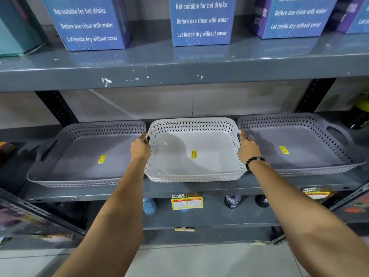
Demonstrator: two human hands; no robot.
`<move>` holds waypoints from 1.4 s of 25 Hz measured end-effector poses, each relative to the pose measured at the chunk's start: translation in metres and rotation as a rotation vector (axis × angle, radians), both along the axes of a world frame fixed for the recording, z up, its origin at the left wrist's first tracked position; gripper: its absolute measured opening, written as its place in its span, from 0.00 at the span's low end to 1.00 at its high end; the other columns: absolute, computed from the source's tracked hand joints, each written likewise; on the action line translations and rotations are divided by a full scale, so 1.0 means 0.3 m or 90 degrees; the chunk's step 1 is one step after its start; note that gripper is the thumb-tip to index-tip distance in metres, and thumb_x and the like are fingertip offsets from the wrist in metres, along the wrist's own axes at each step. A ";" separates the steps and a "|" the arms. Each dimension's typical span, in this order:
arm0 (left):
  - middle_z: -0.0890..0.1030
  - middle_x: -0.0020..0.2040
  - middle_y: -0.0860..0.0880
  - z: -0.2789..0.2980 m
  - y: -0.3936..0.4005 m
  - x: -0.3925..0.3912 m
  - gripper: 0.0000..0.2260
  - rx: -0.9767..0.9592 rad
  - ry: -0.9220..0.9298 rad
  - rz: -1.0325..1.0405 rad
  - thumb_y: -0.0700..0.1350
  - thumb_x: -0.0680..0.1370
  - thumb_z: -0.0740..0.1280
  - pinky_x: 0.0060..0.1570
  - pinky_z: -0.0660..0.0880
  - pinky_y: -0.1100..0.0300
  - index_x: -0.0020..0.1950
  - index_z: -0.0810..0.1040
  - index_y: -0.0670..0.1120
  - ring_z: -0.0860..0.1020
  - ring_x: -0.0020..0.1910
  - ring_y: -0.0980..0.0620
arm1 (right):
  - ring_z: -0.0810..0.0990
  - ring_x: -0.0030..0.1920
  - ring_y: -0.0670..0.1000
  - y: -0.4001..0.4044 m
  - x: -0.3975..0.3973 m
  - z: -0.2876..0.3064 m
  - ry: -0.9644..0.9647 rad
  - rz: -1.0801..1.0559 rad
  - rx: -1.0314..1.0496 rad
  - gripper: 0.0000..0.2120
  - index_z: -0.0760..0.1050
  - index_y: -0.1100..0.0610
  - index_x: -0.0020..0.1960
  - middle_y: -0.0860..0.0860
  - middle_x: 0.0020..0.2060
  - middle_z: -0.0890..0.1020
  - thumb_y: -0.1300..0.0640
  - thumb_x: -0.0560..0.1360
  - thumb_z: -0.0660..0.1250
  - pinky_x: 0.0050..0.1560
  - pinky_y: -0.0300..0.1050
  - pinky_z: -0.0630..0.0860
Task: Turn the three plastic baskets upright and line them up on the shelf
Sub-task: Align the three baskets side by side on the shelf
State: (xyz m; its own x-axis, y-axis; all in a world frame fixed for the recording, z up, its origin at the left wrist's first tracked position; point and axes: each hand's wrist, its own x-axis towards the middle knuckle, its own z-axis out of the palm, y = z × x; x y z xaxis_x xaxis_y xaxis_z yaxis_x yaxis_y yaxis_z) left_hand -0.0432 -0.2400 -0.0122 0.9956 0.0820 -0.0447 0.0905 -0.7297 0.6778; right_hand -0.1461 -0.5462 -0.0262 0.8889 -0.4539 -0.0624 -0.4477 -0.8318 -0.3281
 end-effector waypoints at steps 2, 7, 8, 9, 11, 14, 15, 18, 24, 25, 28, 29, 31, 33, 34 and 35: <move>0.79 0.55 0.33 -0.002 -0.005 -0.001 0.20 0.004 -0.006 0.000 0.38 0.82 0.50 0.46 0.75 0.49 0.73 0.66 0.47 0.76 0.46 0.37 | 0.70 0.36 0.52 -0.003 -0.002 0.005 0.008 0.002 -0.012 0.34 0.43 0.59 0.78 0.66 0.55 0.74 0.71 0.76 0.53 0.32 0.41 0.66; 0.79 0.55 0.33 0.007 -0.013 -0.014 0.22 0.011 -0.008 0.000 0.33 0.80 0.50 0.43 0.71 0.52 0.71 0.68 0.46 0.71 0.42 0.42 | 0.75 0.34 0.55 -0.003 -0.002 -0.003 0.019 0.007 -0.052 0.33 0.43 0.60 0.77 0.67 0.60 0.73 0.71 0.76 0.53 0.28 0.42 0.69; 0.78 0.56 0.33 0.010 -0.014 -0.016 0.23 0.014 -0.010 0.001 0.31 0.79 0.49 0.45 0.72 0.50 0.71 0.68 0.45 0.73 0.44 0.39 | 0.79 0.41 0.58 -0.004 -0.001 -0.005 0.015 0.007 -0.050 0.33 0.43 0.60 0.77 0.67 0.59 0.73 0.71 0.76 0.53 0.36 0.47 0.74; 0.78 0.56 0.32 0.010 -0.016 -0.017 0.24 0.017 -0.010 0.002 0.30 0.79 0.49 0.48 0.74 0.47 0.72 0.68 0.45 0.75 0.47 0.36 | 0.80 0.47 0.61 -0.005 0.000 -0.008 0.011 0.008 -0.047 0.33 0.43 0.60 0.78 0.67 0.59 0.73 0.71 0.76 0.53 0.43 0.49 0.77; 0.78 0.57 0.32 0.011 -0.017 -0.019 0.25 0.020 -0.006 0.003 0.29 0.78 0.49 0.52 0.74 0.46 0.73 0.67 0.45 0.76 0.53 0.34 | 0.79 0.53 0.63 -0.007 0.001 -0.012 0.008 0.007 -0.040 0.34 0.43 0.60 0.78 0.67 0.60 0.73 0.71 0.76 0.53 0.50 0.51 0.77; 0.77 0.58 0.33 0.009 -0.018 -0.024 0.25 0.015 -0.001 0.009 0.29 0.78 0.49 0.53 0.75 0.47 0.73 0.66 0.45 0.76 0.55 0.34 | 0.79 0.54 0.64 -0.003 0.002 -0.010 0.010 0.001 -0.038 0.33 0.44 0.60 0.78 0.68 0.61 0.72 0.71 0.76 0.53 0.51 0.51 0.77; 0.77 0.59 0.33 0.009 -0.018 -0.028 0.25 0.013 -0.002 0.008 0.29 0.78 0.49 0.53 0.75 0.47 0.73 0.66 0.45 0.76 0.55 0.34 | 0.79 0.54 0.64 -0.001 0.001 -0.008 0.010 0.000 -0.038 0.33 0.44 0.60 0.78 0.68 0.61 0.72 0.71 0.76 0.53 0.50 0.51 0.77; 0.77 0.59 0.34 0.010 -0.013 -0.037 0.25 0.008 -0.004 0.010 0.29 0.78 0.49 0.53 0.75 0.47 0.73 0.66 0.45 0.76 0.55 0.35 | 0.79 0.54 0.64 0.005 -0.006 -0.006 0.007 0.002 -0.035 0.33 0.44 0.59 0.78 0.68 0.62 0.71 0.70 0.77 0.53 0.51 0.51 0.77; 0.77 0.59 0.33 0.013 -0.010 -0.048 0.24 0.011 -0.004 0.010 0.31 0.79 0.50 0.54 0.74 0.46 0.73 0.66 0.45 0.76 0.55 0.34 | 0.78 0.55 0.64 0.009 -0.013 -0.008 -0.003 -0.001 -0.015 0.34 0.44 0.58 0.78 0.67 0.63 0.71 0.71 0.76 0.53 0.52 0.52 0.77; 0.77 0.59 0.33 0.012 -0.010 -0.048 0.23 0.010 -0.006 0.009 0.31 0.80 0.50 0.54 0.74 0.47 0.73 0.65 0.45 0.76 0.55 0.34 | 0.78 0.54 0.64 0.011 -0.014 -0.008 -0.004 0.001 -0.013 0.34 0.43 0.58 0.78 0.67 0.62 0.71 0.71 0.76 0.53 0.51 0.52 0.77; 0.77 0.59 0.33 -0.002 0.001 -0.044 0.22 0.015 -0.010 0.008 0.32 0.80 0.50 0.52 0.76 0.47 0.73 0.66 0.45 0.76 0.54 0.34 | 0.79 0.54 0.64 0.019 -0.020 -0.005 0.002 0.009 -0.011 0.34 0.43 0.59 0.78 0.67 0.63 0.71 0.71 0.76 0.52 0.51 0.51 0.77; 0.77 0.59 0.33 -0.006 0.007 -0.043 0.22 0.018 -0.012 0.009 0.33 0.81 0.50 0.51 0.76 0.46 0.73 0.66 0.45 0.77 0.53 0.33 | 0.79 0.54 0.63 0.022 -0.020 -0.004 0.006 0.012 -0.012 0.34 0.43 0.59 0.78 0.67 0.64 0.70 0.71 0.76 0.53 0.51 0.51 0.77; 0.78 0.58 0.32 -0.013 0.003 -0.045 0.22 0.023 -0.018 0.005 0.34 0.81 0.50 0.51 0.76 0.45 0.73 0.65 0.45 0.77 0.52 0.33 | 0.78 0.55 0.63 0.019 -0.025 0.001 0.012 0.016 -0.017 0.34 0.42 0.60 0.78 0.67 0.66 0.69 0.71 0.76 0.53 0.52 0.51 0.76; 0.78 0.57 0.31 -0.015 -0.001 -0.050 0.21 0.026 -0.023 0.000 0.34 0.81 0.50 0.52 0.75 0.44 0.73 0.65 0.45 0.77 0.52 0.32 | 0.78 0.56 0.63 0.017 -0.029 0.003 0.014 0.016 -0.015 0.34 0.42 0.60 0.78 0.67 0.67 0.68 0.71 0.76 0.53 0.54 0.51 0.76; 0.78 0.57 0.31 -0.016 -0.005 -0.054 0.21 0.027 -0.024 -0.002 0.34 0.81 0.50 0.52 0.75 0.43 0.74 0.65 0.45 0.77 0.52 0.32 | 0.78 0.56 0.63 0.015 -0.033 0.005 0.016 0.015 -0.015 0.34 0.42 0.60 0.78 0.67 0.67 0.68 0.71 0.76 0.53 0.54 0.51 0.76; 0.77 0.57 0.31 -0.016 -0.008 -0.058 0.21 0.029 -0.025 -0.003 0.34 0.81 0.50 0.53 0.75 0.43 0.74 0.65 0.44 0.77 0.52 0.32 | 0.78 0.56 0.63 0.012 -0.037 0.005 0.019 0.015 -0.016 0.34 0.42 0.60 0.78 0.66 0.67 0.68 0.71 0.76 0.53 0.53 0.51 0.76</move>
State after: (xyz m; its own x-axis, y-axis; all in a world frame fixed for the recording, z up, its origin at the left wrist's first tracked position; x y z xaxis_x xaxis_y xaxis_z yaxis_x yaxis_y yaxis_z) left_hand -0.0606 -0.2423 -0.0169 0.9969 0.0780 -0.0025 0.0611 -0.7600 0.6470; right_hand -0.1571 -0.5427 -0.0246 0.8973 -0.4345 -0.0772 -0.4370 -0.8502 -0.2936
